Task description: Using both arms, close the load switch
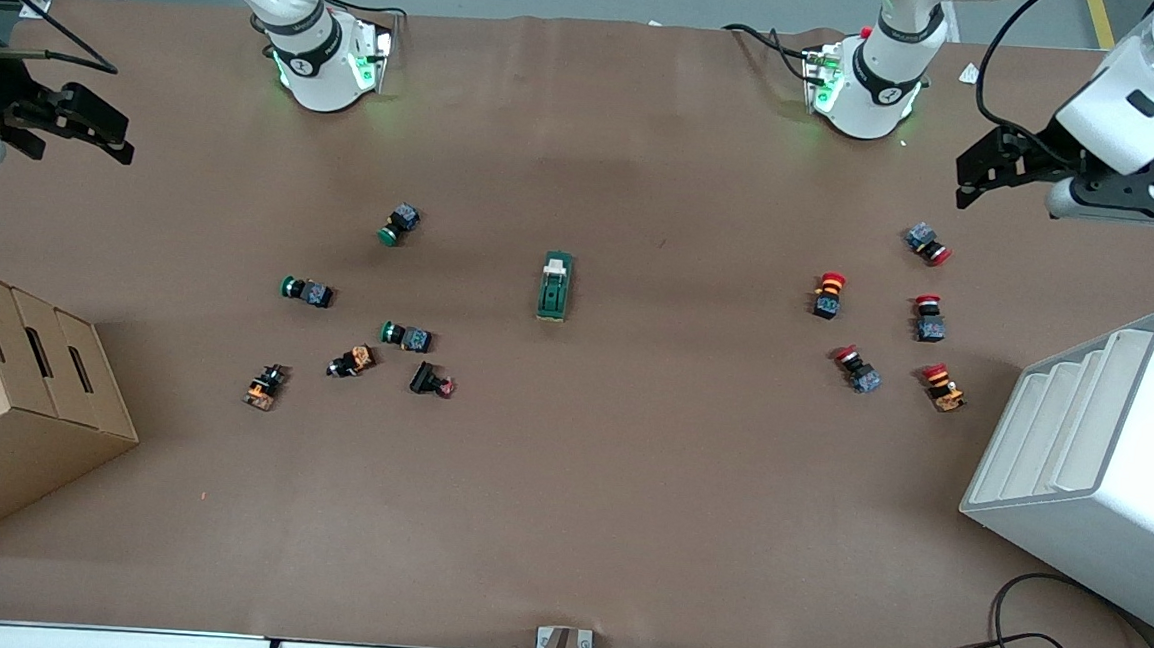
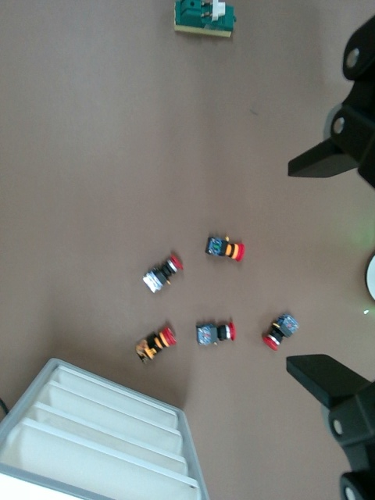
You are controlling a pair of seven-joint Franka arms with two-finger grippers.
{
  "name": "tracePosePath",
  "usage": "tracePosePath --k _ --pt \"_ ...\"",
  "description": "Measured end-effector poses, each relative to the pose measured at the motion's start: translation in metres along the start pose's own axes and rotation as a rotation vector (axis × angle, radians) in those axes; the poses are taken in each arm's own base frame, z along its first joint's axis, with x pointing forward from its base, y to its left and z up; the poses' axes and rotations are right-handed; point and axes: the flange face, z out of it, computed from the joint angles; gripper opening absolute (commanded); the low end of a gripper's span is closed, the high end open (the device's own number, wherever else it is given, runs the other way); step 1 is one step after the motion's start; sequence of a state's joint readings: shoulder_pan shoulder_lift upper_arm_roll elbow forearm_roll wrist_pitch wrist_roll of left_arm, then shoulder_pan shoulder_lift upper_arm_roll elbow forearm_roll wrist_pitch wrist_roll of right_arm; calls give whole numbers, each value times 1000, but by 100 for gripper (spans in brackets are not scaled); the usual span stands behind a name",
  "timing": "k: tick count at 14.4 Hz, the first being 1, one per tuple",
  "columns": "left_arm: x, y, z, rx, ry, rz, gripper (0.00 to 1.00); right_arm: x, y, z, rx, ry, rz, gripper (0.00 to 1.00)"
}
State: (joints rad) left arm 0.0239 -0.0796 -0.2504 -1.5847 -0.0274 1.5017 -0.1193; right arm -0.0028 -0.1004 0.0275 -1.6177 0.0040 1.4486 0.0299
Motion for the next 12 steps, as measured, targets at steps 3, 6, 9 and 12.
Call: tracePosePath --k 3,6,9,12 --pt "-6 81 0 -4 3 83 100 0 -1 0 -1 0 -2 100" --pt "-23 170 16 -22 12 84 100 0 0 0 0 0 0 100" --pt "-35 260 43 -68 72 31 100 0 -1 0 2 1 -1 100" --pt "-59 350 101 25 150 2 100 0 -2 0 5 0 -2 100"
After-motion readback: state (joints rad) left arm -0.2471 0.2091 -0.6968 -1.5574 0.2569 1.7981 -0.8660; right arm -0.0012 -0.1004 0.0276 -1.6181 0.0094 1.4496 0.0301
